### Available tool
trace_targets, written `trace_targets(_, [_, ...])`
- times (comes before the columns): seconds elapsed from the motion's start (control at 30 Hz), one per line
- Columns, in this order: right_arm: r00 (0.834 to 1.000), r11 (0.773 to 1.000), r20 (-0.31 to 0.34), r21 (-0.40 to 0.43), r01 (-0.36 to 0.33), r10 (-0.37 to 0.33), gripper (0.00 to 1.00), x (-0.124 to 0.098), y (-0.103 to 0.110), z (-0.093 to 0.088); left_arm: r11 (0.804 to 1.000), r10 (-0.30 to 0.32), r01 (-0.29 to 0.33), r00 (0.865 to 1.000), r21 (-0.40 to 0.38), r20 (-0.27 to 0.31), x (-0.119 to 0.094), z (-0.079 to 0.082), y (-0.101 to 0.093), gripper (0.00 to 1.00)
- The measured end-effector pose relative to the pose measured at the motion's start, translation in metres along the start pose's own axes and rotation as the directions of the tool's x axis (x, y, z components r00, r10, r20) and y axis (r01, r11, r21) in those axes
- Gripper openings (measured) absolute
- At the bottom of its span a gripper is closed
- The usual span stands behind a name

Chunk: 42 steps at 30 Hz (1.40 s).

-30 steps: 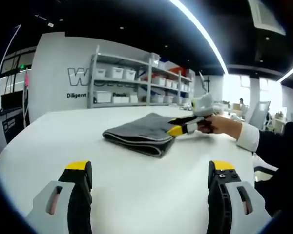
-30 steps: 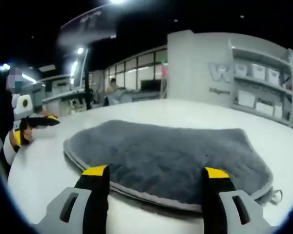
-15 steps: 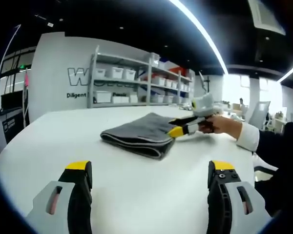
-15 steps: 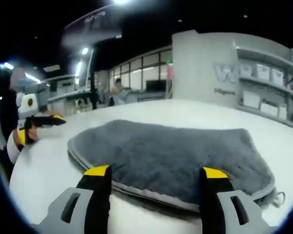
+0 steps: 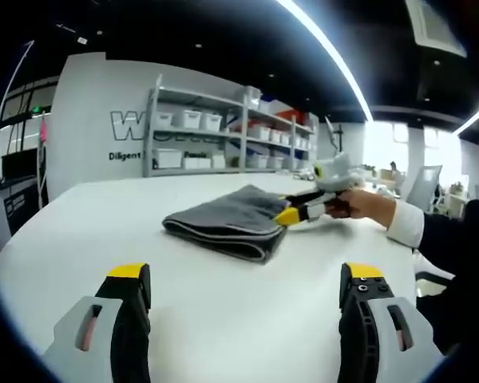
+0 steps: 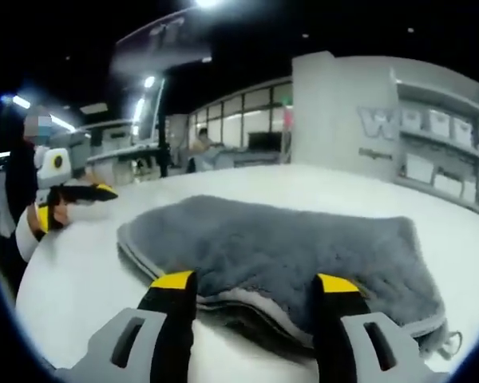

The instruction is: Open the folded towel by lifting each exposed corner and separating the folded layers until the towel lies flat within the target outline without major curled edges

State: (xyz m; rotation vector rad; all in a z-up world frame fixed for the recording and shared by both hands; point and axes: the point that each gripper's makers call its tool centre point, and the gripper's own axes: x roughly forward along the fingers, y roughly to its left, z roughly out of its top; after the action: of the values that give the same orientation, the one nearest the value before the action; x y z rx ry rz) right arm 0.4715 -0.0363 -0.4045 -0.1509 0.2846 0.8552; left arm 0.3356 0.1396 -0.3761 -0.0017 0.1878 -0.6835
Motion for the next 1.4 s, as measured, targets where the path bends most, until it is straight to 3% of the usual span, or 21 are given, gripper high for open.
trace_targets(0.8, [1.0,0.996,0.001,-0.08,-0.031,0.031,0.19,0.003,0.009,0.003,1.0,0.001,-0.001,1.0,0.001,-0.004,-0.002,-0.002,-0.002,0.96])
trace_targets(1.1, [0.998,0.995,0.005,-0.089,-0.054,0.055,0.13,0.003,0.009,0.004,1.0,0.001,-0.001,1.0,0.001,-0.002,-0.001,-0.001,0.002,0.96])
trace_targets(1.2, [0.994,0.99,0.023,-0.103,-0.1,0.103,0.12,0.003,0.01,0.004,1.0,-0.001,0.001,1.0,0.0,-0.002,0.0,-0.001,0.001,0.96])
trace_targets(1.4, [0.991,0.976,0.009,-0.175,-0.127,0.13,0.12,0.003,0.016,0.005,1.0,-0.002,0.002,1.0,0.003,-0.001,-0.001,-0.001,0.001,0.96])
